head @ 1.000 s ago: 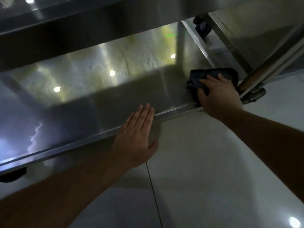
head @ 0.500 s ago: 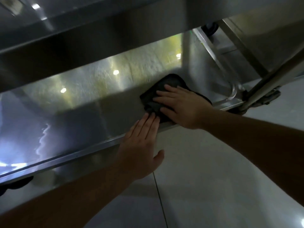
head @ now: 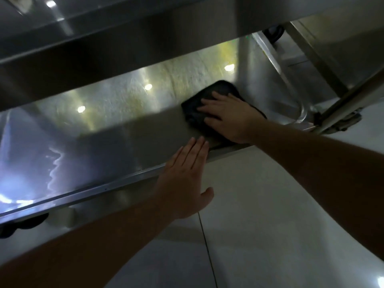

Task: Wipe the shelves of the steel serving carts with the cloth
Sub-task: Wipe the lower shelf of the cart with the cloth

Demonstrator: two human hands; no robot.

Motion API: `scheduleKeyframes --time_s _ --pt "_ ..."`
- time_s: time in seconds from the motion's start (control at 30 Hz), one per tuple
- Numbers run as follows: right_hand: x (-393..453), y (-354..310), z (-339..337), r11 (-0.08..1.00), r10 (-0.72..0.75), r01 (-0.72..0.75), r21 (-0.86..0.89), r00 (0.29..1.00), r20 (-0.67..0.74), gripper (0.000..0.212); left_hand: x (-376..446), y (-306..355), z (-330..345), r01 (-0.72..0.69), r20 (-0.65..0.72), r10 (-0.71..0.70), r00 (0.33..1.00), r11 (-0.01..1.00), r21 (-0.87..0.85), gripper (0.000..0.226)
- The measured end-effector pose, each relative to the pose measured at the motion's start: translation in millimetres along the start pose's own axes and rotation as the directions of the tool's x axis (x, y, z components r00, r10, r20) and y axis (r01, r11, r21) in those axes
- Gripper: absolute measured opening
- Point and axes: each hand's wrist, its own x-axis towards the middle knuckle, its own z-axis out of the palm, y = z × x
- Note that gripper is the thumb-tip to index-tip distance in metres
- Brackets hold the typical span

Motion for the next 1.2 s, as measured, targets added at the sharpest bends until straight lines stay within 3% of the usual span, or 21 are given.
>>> scheduleKeyframes --time_s 0.07,0.13,0.23,0.33,0.43,0.57,0.63,0.7,0.8,0.9,1.0,1.07,1.1,1.13,1.2 --pt "-21 8 2 1.0 0.023 -0.023 0.001 0.999 -0.024 0.052 0 -1 -2 -0.009 0.017 0.009 1.0 1.0 -0.005 0.106" --pt "-34 29 -4 0.979 0.204 -0.205 -0.004 0.974 -0.104 0.053 0 -1 -4 -0.014 0.048 0.015 0.999 1.0 -0.014 0.107" --pt "-46 57 -15 0.863 0.505 -0.501 0.067 0.847 -0.165 0.056 -1 0 -5 -0.011 0.064 0.012 0.998 1.0 -0.02 0.111" --pt "-35 39 -12 0.795 0.607 -0.599 0.095 0.784 -0.131 0.059 4 -5 -12 -0.023 0.09 0.034 0.995 0.992 -0.126 0.109" --pt "-7 -4 -5 0.834 0.551 -0.546 0.074 0.827 -0.111 0.059 -4 -23 -25 -0.019 0.045 0.031 0.999 0.972 -0.234 0.097" --pt "33 -74 8 0.907 0.42 -0.419 0.044 0.906 -0.055 0.059 -58 -74 -38 0.062 0.004 -0.063 0.998 0.988 -0.14 0.079" --pt "51 -121 20 0.974 0.227 -0.227 0.004 0.974 -0.015 0.058 -86 -111 -46 0.159 0.044 -0.155 0.987 0.979 -0.128 0.079" --pt "60 -160 31 1.0 0.031 -0.03 -0.008 0.999 0.043 0.057 -113 -150 -52 0.3 0.046 -0.296 0.954 0.945 -0.13 0.079" --pt "64 -160 34 0.999 -0.034 0.033 0.019 0.999 0.039 0.055 -149 -204 -52 0.494 0.033 -0.493 0.869 0.861 -0.119 0.065" --pt "48 -103 26 0.98 0.195 -0.2 -0.026 0.973 -0.124 0.05 -185 -250 -45 0.619 0.011 -0.621 0.784 0.78 -0.093 0.049" --pt "26 -45 12 0.798 0.599 -0.597 0.08 0.771 -0.216 0.054 -219 -273 -37 0.726 -0.048 -0.73 0.682 0.683 -0.078 0.058" --pt "26 -49 9 0.641 0.768 -0.75 0.164 0.622 -0.151 0.06 -229 -276 -26 0.698 -0.017 -0.699 0.715 0.715 -0.037 0.074" --pt "35 -64 11 0.61 0.792 -0.769 0.191 0.593 -0.142 0.061 -229 -277 -23 0.693 -0.016 -0.694 0.72 0.72 -0.039 0.078" --pt "47 -85 16 0.618 0.786 -0.76 0.202 0.6 -0.146 0.06 -228 -278 -20 0.714 -0.033 -0.717 0.696 0.696 -0.08 0.079" --pt "75 -143 29 0.698 0.715 -0.687 0.202 0.681 -0.157 0.058 -225 -282 -17 0.733 -0.074 -0.745 0.663 0.665 -0.143 0.081"
